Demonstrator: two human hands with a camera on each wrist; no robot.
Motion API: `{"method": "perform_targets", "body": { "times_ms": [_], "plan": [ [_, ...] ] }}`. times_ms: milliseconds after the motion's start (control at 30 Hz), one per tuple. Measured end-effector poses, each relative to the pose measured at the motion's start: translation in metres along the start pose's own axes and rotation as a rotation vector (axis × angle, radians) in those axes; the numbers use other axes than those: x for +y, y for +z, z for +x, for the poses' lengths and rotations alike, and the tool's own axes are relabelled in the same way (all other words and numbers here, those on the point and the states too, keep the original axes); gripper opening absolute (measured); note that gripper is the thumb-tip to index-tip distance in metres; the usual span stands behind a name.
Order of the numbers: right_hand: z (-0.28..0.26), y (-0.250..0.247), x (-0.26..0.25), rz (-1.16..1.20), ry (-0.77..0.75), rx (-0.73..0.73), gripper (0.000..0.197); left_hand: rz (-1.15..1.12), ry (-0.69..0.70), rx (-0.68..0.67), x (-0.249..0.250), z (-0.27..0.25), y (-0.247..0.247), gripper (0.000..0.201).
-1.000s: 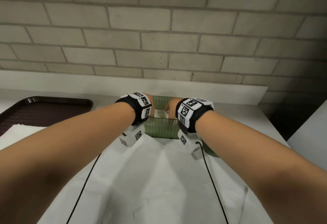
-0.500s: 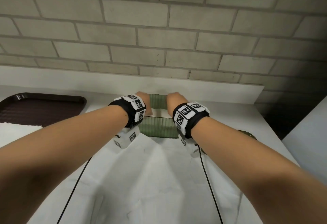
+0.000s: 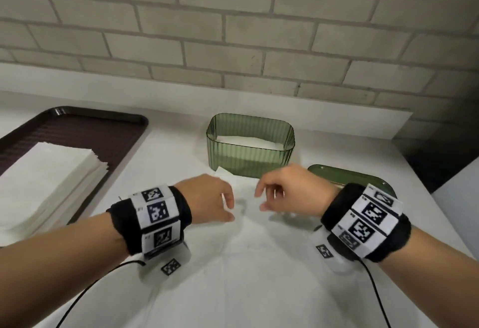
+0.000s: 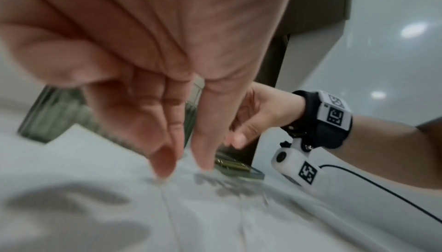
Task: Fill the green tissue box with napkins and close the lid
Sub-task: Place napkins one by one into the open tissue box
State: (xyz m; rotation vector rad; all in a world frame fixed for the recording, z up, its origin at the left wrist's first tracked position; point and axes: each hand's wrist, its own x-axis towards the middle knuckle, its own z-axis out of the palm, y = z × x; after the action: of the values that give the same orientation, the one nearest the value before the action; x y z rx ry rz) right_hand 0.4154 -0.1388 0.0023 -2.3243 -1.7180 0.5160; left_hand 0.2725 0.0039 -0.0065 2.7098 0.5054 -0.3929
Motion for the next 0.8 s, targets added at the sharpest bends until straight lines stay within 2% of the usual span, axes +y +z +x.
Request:
{"method": "perform_targets", "body": {
  "times_ms": [67, 133, 367, 533, 800],
  "plan": [
    [-0.014, 0.015, -0.003, -0.011, 0.020, -0.118, 0.025, -0.009, -0.020, -0.089, -0.005, -0.009, 0.017, 0.028],
    [-0.027, 0.028, -0.006, -0.002, 0.048, -0.152, 0.026, -0.043, -0.017, -0.137, -0.008, -0.019, 0.028, 0.030],
    [-0.056, 0.050, -0.004, -0.091, 0.105, -0.263, 0.050, -0.146, -0.007, -0.132, -0.007, -0.045, 0.056, 0.044],
    [-0.063, 0.055, -0.004, -0.127, 0.209, -0.242, 0.050, -0.064, -0.015, -0.172, 0.002, -0.050, 0.054, 0.054],
    [-0.076, 0.067, -0.025, -0.187, 0.314, -0.093, 0.044, 0.077, -0.023, -0.054, 0.016, -0.056, 0.064, 0.045]
  ]
}}
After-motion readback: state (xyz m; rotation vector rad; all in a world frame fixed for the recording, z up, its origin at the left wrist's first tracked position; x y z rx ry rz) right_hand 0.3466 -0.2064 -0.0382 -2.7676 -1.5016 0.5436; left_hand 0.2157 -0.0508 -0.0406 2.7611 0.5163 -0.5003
